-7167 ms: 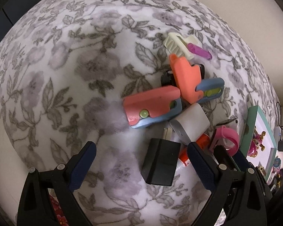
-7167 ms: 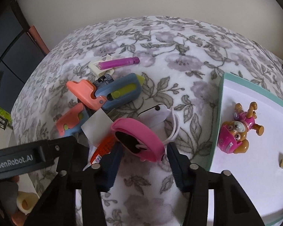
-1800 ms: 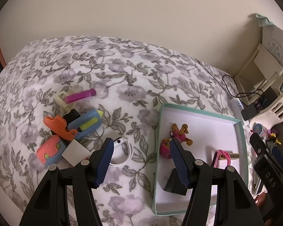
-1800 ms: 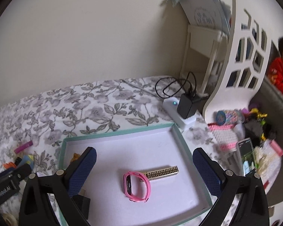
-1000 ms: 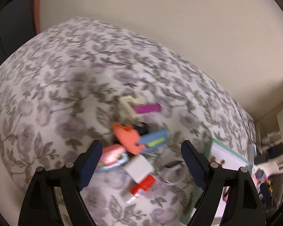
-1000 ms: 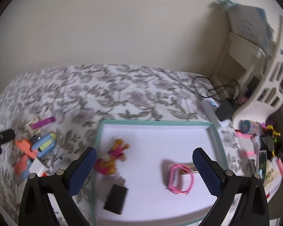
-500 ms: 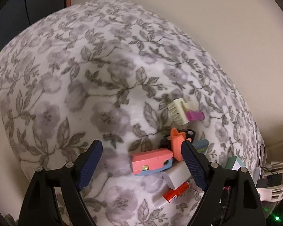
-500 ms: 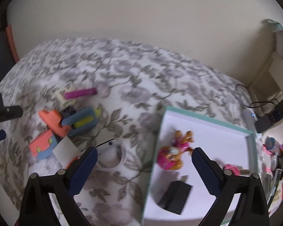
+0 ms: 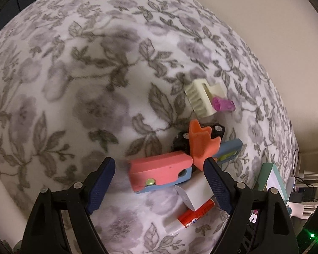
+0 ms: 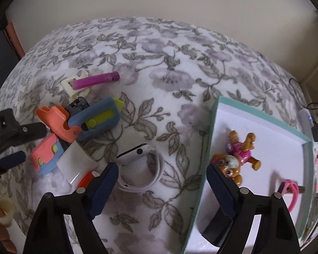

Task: Organize rigid objects
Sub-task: 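Move the left tool to the pink-and-blue case while the right tool approaches the white smartwatch, then close the left tool on the pink case while the right tool grasps the white smartwatch, then carry the pink case and white smartwatch over the white tray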

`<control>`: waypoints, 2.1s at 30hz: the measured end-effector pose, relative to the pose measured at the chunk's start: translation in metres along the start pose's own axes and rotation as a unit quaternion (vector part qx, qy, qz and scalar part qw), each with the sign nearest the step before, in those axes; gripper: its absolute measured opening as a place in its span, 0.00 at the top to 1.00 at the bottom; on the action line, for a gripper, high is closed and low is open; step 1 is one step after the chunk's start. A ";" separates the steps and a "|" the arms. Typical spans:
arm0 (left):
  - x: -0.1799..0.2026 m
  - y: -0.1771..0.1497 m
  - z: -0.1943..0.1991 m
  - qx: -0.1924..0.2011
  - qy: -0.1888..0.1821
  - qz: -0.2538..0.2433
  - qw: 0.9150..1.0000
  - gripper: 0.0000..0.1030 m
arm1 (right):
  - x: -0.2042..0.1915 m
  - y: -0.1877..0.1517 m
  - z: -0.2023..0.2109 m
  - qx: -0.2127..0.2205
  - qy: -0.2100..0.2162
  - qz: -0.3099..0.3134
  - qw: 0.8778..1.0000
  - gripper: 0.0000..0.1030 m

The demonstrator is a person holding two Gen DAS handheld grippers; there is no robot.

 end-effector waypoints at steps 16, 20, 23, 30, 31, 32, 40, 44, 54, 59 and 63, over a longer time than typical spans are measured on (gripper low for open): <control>0.001 -0.001 -0.017 -0.010 0.026 -0.020 0.999 0.17 | -0.015 0.002 -0.009 -0.009 0.028 0.013 0.999 0.25; 0.000 -0.002 -0.017 -0.016 0.039 -0.027 0.999 0.17 | -0.017 -0.001 -0.011 -0.015 0.030 0.017 0.999 0.25; -0.001 -0.004 -0.020 -0.023 0.055 -0.034 0.998 0.17 | -0.019 -0.004 -0.014 -0.019 0.025 0.023 0.999 0.25; -0.011 0.000 -0.014 -0.011 0.067 -0.020 0.998 0.17 | -0.016 -0.003 -0.018 -0.023 0.023 0.021 0.999 0.25; -0.012 0.000 -0.014 -0.011 0.070 -0.020 0.997 0.17 | -0.016 -0.003 -0.018 -0.024 0.024 0.020 0.999 0.25; -0.013 0.001 -0.013 -0.011 0.074 -0.019 0.997 0.17 | -0.016 -0.003 -0.018 -0.025 0.024 0.020 0.999 0.25; -0.012 -0.005 -0.023 -0.030 0.074 -0.027 0.996 0.17 | -0.021 -0.007 -0.027 -0.030 0.014 0.029 0.999 0.25; -0.014 -0.004 -0.025 -0.026 0.073 -0.026 0.997 0.17 | -0.023 -0.009 -0.027 -0.033 0.020 0.021 0.999 0.25; -0.010 -0.005 -0.024 -0.027 0.067 -0.034 0.997 0.26 | -0.024 -0.009 -0.021 -0.031 0.031 0.017 0.999 0.44; -0.006 -0.004 -0.019 -0.022 0.046 -0.027 0.998 0.26 | -0.022 -0.010 -0.019 -0.033 0.039 0.010 0.999 0.45; -0.001 -0.003 -0.015 -0.017 0.040 -0.028 0.999 0.26 | -0.014 -0.006 -0.014 -0.028 0.050 -0.002 0.998 0.45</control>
Point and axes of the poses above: each gripper's, at about its wrist camera, not at the fingertips, and z roughly against the way its jaws point, x to its right, y to its top, the point moved 7 cm from there along -z, roughly the way its jaws point, and after that the axes turned 15 degrees about -y, right-handed, at the moved point
